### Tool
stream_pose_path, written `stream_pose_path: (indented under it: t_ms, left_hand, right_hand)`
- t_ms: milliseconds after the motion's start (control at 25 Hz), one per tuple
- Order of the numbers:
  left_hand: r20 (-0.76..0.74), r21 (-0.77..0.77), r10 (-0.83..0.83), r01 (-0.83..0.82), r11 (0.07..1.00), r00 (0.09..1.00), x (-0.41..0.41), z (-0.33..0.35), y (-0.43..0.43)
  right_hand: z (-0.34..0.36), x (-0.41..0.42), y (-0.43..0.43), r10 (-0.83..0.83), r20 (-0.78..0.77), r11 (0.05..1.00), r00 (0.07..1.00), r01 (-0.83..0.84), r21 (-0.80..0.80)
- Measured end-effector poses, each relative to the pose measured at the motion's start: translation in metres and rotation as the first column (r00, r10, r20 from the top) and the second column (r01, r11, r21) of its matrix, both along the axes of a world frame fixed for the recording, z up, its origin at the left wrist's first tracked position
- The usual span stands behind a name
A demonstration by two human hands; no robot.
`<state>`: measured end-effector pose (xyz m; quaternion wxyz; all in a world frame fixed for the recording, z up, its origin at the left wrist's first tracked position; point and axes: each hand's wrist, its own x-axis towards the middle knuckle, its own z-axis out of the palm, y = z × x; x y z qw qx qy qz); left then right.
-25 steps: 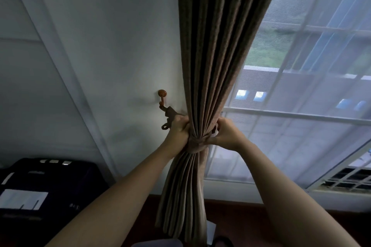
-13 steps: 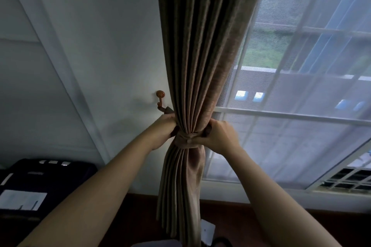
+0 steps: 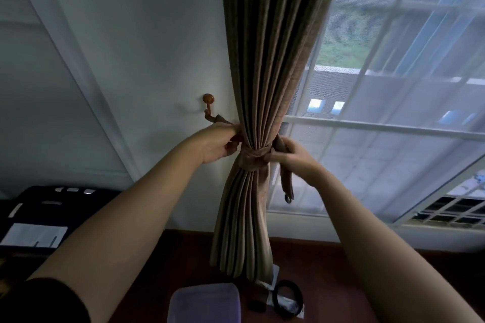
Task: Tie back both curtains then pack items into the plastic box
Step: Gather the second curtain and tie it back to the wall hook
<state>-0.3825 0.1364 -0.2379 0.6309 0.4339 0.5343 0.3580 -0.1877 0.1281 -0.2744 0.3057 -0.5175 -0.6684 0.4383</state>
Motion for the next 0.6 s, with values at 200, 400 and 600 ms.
stream_pose_path:
  t_ms: [200,400,600]
  left_hand:
    - [0.001,-0.120,-0.049,0.049,0.992,0.999,0.002,0.009,0.007]
    - [-0.101,-0.102,-0.100,0.090,0.991,0.990,0.003,0.012,0.011]
    - [-0.357,-0.062,-0.120,0.105,0.993,0.926,-0.003,0.028,0.021]
  right_hand:
    - [0.020,0.004,0.019,-0.083,-0.100,0.990,0.992,0.071,-0.118]
    - [0.020,0.008,0.038,-0.092,0.264,0.993,0.960,0.071,0.089]
    - [0.032,0.004,0.054,-0.110,0.703,0.966,0.703,-0.090,0.241]
